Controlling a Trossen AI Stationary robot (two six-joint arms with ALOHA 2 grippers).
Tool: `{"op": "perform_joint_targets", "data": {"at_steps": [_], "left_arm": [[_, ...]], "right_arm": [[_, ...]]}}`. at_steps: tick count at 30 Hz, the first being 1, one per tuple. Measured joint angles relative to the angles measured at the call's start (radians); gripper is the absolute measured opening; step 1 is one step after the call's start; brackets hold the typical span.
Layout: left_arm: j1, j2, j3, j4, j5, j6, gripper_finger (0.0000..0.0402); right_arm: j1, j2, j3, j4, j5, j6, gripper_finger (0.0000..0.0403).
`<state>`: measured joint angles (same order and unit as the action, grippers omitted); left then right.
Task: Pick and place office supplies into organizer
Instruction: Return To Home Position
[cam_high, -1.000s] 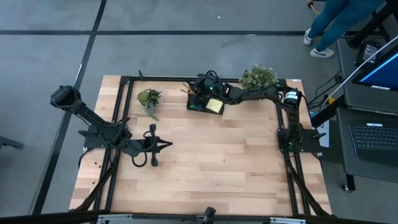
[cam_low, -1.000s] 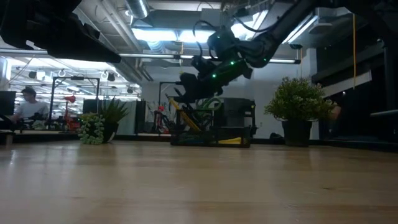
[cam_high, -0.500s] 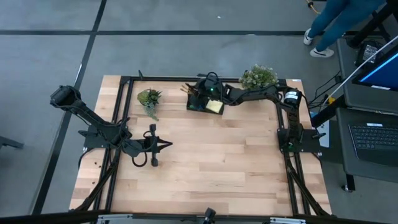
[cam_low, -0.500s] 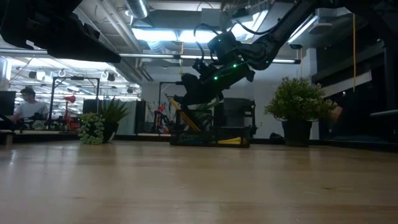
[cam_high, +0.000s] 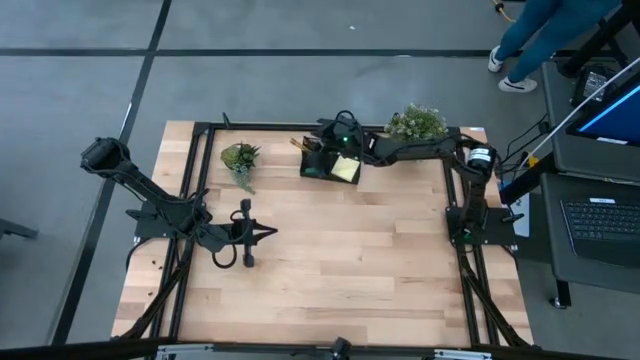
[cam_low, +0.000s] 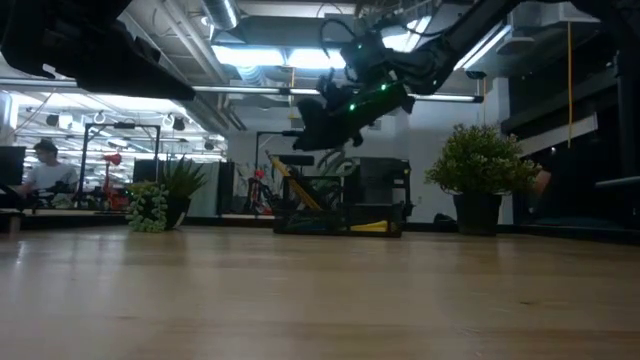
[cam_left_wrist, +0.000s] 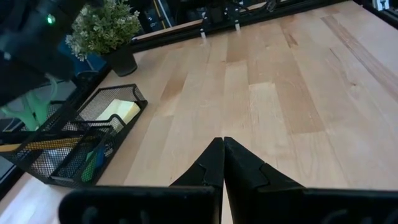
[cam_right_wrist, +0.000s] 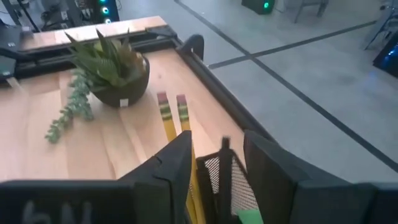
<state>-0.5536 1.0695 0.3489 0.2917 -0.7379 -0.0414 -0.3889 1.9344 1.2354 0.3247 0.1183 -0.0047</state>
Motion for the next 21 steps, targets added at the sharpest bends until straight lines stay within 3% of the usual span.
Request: {"op": "perform_joint_targets", "data": {"at_steps": [5, 11, 14, 21], "left_arm": [[0.0, 0.0, 0.0, 0.021, -0.005, 0.024, 0.0001], [0.002, -0.041, 0.0, 0.086, -0.004, 0.146, 0.0002], [0.016, -0.112, 0.0, 0.069, 0.02, 0.195, 0.0002], [0.191, -0.321, 0.0, -0.048, 0.334, 0.238, 0.0002]], "right_arm": [[0.008, -0.092, 0.0, -0.096, 0.002, 0.001, 0.013], [0.061, -0.214, 0.0, -0.236, 0.004, -0.06, 0.0018], [0.102, -0.274, 0.001, -0.305, 0.003, -0.082, 0.0011], [0.204, -0.382, -0.02, -0.373, 0.003, -0.106, 0.0004]]}}
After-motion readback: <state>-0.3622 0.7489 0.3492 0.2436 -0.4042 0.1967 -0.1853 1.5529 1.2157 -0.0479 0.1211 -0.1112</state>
